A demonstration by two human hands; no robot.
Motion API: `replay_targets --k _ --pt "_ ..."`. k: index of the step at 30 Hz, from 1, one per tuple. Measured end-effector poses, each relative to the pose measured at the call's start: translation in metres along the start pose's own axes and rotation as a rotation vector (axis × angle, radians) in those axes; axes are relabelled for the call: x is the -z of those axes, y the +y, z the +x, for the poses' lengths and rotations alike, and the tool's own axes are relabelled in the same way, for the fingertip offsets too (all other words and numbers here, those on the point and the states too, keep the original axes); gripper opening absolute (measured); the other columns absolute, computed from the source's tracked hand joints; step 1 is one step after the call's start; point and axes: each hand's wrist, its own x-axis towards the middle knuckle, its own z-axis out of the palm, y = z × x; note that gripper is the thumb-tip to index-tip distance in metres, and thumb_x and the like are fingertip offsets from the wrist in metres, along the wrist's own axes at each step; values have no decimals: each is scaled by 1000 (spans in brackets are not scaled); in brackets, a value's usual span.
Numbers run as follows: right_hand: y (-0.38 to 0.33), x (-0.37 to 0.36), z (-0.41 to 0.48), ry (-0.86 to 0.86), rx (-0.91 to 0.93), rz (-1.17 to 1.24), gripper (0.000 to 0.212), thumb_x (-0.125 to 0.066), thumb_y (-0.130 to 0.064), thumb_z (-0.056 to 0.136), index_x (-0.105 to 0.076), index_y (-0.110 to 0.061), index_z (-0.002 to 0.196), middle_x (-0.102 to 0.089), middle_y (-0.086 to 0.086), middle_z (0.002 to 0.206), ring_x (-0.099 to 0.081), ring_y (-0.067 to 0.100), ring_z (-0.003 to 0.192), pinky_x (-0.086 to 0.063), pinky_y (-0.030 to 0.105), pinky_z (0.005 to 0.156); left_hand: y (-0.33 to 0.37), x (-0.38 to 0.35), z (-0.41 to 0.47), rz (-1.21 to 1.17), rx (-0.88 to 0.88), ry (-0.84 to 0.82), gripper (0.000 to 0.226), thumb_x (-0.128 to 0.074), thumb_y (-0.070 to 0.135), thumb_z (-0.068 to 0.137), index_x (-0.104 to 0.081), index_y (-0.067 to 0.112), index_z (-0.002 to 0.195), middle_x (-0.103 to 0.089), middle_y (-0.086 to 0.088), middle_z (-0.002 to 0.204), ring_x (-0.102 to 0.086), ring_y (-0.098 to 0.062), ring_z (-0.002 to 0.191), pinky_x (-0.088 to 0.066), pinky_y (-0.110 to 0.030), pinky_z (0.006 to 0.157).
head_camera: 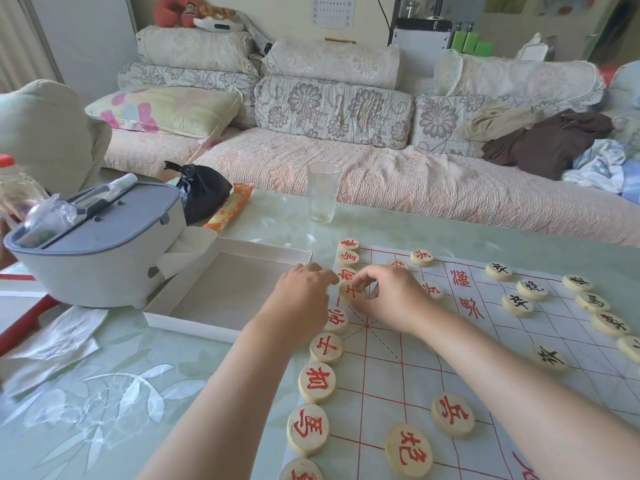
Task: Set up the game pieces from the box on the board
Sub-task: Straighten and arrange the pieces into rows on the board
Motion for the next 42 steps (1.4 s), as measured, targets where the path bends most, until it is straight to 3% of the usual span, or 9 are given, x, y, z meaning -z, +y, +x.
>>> replay_targets --k 7,13,20,23,28,32,35,38,42 --pt "-7 -3 0 -29 60 5 20 -78 -40 82 -73 -33 100 -66 -17 99 -51 -16 70 -34 4 61 -3 -9 2 154 -100 -85 50 -46 9 89 -53 34 131 -49 11 135 -37 -16 123 -26 -30 101" --pt "-1 -6 -1 -50 -2 -2 21 -78 -41 80 -72 -35 99 -68 -14 102 -62 7 96 -51 30 89 -6 -11 2 186 -96 -96 53 -46 11 88 -51 38 133 -50 13 135 -36 -15 125 -27 -32 102" --pt "-3 2 0 -28 -12 -47 23 -76 -48 79 -71 -36 98 -67 -17 99 -62 6 96 -51 32 86 -8 -12 3 180 -89 -48 48 -47 13 90 -51 34 133 -51 11 133 -35 -15 127 -24 -31 102" --pt "1 14 7 18 -12 -73 17 -73 -34 84 -69 -35 100 -67 -17 102 -62 9 99 -50 32 87 -7 -7 9 122 -82 2 44 -45 16 93 -49 33 134 -50 9 134 -35 -16 127 -25 -32 102" --pt "-6 21 35 -83 139 -242 45 -61 -8 88 -63 -33 125 -61 -10 129 -57 14 118 -47 32 97 -18 6 51 100 -6 12 38 -46 15 93 -55 27 128 -58 3 125 -45 -21 118 -37 -35 99" --pt "-16 20 58 -276 260 -503 64 -57 -5 87 -51 -44 137 -53 -12 142 -52 15 128 -46 31 98 -30 -1 77 42 27 52 32 -47 12 90 -61 24 116 -63 0 110 -50 -22 107 -44 -36 93" --pt "-19 21 68 -308 334 -605 55 -67 -20 89 -52 -43 137 -57 -11 138 -52 13 126 -38 21 86 -36 -7 85 27 14 43 30 -46 12 91 -60 21 115 -62 -2 109 -49 -22 106 -45 -36 92" --pt "-16 18 74 -290 363 -579 47 -68 -26 89 -57 -38 134 -57 -9 129 -54 14 119 -40 23 83 -39 -10 89 8 -46 84 29 -46 10 91 -61 19 114 -61 -3 107 -50 -22 104 -43 -32 91" --pt "-14 21 76 -5 388 -357 33 -63 -32 86 -66 -25 118 -59 -2 108 -64 21 99 -51 33 80 -31 -4 88 -210 30 98 23 -52 16 90 -61 18 112 -62 1 103 -57 -19 98 -40 -24 79"
